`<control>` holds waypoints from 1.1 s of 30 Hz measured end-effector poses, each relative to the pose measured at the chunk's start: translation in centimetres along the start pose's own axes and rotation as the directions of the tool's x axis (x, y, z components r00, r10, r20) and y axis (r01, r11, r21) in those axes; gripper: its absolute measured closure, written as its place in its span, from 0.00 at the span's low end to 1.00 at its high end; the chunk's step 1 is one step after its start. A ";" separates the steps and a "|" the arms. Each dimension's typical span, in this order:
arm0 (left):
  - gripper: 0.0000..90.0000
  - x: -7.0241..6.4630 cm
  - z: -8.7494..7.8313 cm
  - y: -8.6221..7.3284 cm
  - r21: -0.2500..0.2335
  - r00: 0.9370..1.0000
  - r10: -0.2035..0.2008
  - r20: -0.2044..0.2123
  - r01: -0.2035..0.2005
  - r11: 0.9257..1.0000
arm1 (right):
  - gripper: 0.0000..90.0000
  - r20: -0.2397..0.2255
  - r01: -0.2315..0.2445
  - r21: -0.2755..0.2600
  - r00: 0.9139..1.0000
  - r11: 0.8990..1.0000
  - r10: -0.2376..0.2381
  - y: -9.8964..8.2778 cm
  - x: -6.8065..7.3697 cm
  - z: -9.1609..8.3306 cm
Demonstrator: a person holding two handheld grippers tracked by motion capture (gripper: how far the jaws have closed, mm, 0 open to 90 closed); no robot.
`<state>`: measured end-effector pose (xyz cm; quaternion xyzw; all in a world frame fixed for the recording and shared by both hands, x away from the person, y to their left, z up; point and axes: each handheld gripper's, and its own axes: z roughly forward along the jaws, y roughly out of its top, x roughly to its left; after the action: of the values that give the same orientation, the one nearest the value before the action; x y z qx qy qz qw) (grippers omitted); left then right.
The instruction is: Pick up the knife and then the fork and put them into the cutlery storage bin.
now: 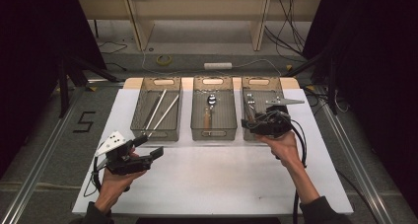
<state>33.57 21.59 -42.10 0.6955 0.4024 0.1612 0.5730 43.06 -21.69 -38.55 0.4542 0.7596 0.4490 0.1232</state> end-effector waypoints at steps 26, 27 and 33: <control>0.21 -0.5 0.2 -0.1 0.015 1.000 0.003 0.024 -0.003 1.000 | 0.33 -0.107 0.055 -0.118 0.992 0.991 -0.068 -4.2 1.7 -2.0; 0.21 -0.5 0.2 -0.1 0.015 1.000 0.003 0.025 -0.003 1.000 | 0.33 -0.111 0.054 -0.121 0.992 0.991 -0.068 -4.4 1.8 -2.0; 0.20 -0.5 0.1 -0.1 0.016 1.000 0.001 0.027 -0.002 1.000 | 0.32 -0.115 0.060 -0.132 0.990 0.989 -0.076 -5.3 2.0 -2.5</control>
<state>33.32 21.12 -42.09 0.7024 0.3954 0.1490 0.5728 37.39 -22.53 -40.94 0.3914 0.7502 0.5190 0.1214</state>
